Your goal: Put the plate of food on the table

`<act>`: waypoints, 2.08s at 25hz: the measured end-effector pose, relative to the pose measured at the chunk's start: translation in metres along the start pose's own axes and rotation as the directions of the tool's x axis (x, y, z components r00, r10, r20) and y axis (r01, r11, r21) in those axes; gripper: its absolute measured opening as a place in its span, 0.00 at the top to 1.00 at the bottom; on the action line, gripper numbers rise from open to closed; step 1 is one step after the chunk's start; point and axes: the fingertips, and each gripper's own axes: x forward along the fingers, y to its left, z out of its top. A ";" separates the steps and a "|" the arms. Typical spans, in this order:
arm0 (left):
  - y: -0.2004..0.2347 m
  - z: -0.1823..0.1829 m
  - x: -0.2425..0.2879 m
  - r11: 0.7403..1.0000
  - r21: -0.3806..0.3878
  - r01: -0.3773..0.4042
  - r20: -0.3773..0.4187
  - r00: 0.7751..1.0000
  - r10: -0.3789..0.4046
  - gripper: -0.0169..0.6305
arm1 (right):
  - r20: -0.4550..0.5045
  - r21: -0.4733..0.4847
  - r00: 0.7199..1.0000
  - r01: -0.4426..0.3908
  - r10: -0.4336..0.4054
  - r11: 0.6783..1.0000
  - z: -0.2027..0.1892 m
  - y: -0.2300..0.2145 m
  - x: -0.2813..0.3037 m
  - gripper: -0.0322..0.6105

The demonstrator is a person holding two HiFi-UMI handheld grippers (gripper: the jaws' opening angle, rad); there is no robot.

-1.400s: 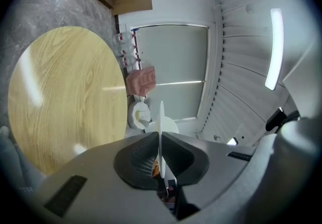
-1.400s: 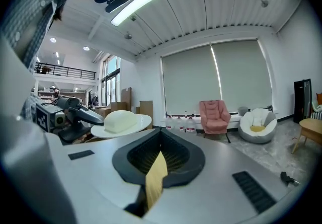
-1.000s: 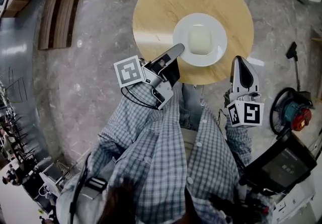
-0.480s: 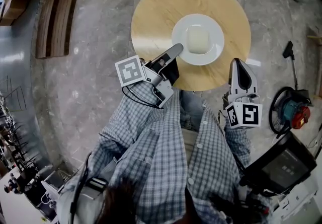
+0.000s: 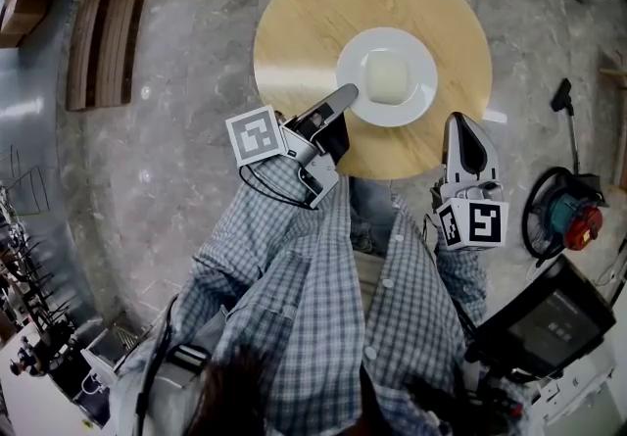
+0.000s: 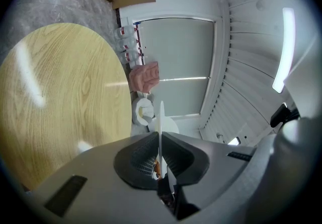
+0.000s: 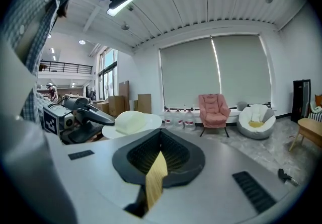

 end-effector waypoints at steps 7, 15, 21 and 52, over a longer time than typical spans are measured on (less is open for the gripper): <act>0.009 0.005 0.002 1.000 0.014 -0.017 -0.024 1.000 0.017 0.94 | -0.022 0.001 1.000 0.005 -0.005 1.000 -0.003 0.001 0.003 0.94; 0.027 0.005 0.005 0.999 0.007 -0.037 -0.038 0.999 0.037 0.94 | -0.033 -0.007 0.999 0.016 -0.017 1.000 -0.003 -0.002 0.001 0.94; 0.047 0.006 0.007 0.998 0.015 -0.057 -0.050 0.997 0.057 0.94 | -0.035 -0.027 0.999 0.024 -0.025 0.999 -0.001 -0.002 0.004 0.94; 0.142 -0.003 0.006 0.973 0.021 -0.228 -0.132 0.964 0.229 0.94 | -0.122 0.003 0.992 0.017 -0.016 1.000 -0.019 0.002 -0.002 0.94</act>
